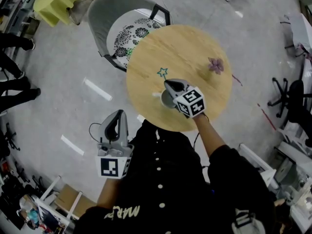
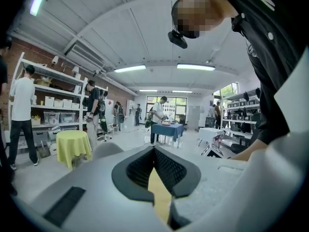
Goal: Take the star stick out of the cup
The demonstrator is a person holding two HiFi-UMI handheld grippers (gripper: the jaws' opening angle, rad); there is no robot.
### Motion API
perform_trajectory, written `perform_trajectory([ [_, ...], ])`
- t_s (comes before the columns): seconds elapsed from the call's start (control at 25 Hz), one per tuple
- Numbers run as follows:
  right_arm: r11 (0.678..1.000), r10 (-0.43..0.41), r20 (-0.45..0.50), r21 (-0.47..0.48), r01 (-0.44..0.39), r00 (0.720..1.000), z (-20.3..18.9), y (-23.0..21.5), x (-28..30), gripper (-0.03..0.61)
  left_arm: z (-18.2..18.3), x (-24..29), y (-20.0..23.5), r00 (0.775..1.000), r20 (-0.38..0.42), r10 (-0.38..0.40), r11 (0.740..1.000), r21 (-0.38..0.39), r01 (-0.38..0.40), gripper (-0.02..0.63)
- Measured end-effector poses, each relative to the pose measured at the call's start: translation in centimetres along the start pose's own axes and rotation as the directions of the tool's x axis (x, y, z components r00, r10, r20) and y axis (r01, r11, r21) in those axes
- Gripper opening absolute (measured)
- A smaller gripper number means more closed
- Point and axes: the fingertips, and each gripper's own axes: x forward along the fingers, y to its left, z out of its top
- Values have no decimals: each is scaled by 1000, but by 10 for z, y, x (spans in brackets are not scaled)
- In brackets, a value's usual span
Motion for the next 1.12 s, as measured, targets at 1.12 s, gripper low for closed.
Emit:
perform_trajectory([
  [1.12, 992, -124, 464, 35, 122, 877, 135, 52, -157, 8, 77, -9, -22, 985, 153, -79, 997, 23, 76, -2],
])
